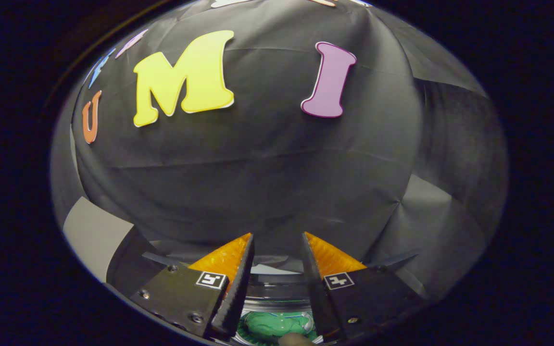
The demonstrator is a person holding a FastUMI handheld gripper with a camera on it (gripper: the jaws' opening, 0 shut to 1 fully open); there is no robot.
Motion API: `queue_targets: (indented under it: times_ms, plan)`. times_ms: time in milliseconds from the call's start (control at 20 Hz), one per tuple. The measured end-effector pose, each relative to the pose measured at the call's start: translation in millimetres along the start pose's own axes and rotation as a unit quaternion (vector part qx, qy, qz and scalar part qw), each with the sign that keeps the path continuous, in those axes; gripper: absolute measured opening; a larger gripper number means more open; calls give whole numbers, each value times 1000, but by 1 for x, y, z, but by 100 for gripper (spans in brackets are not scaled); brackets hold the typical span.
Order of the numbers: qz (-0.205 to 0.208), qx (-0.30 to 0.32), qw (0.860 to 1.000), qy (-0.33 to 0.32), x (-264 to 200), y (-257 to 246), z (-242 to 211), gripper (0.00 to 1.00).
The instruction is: Put the clothes into the washing machine and then close the washing machine lid.
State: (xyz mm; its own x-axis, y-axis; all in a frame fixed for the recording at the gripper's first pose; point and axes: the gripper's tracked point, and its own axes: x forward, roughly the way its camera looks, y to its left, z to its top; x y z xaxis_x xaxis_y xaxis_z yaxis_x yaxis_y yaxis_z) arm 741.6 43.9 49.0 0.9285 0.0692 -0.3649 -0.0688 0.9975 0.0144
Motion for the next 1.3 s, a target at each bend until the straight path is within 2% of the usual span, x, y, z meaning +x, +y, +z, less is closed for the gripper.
queue_targets:
  times_ms: [250, 600, 950, 1300]
  plan:
    - [-7, 7, 1000, 23, 16, -1, -17, 61]
    - [-10, 4, 1000, -5, 11, -5, -17, 64]
    - [-28, -2, 998, -48, -2, -6, -19, 64]
    - [-28, 2, 994, -105, -22, -7, -27, 64]
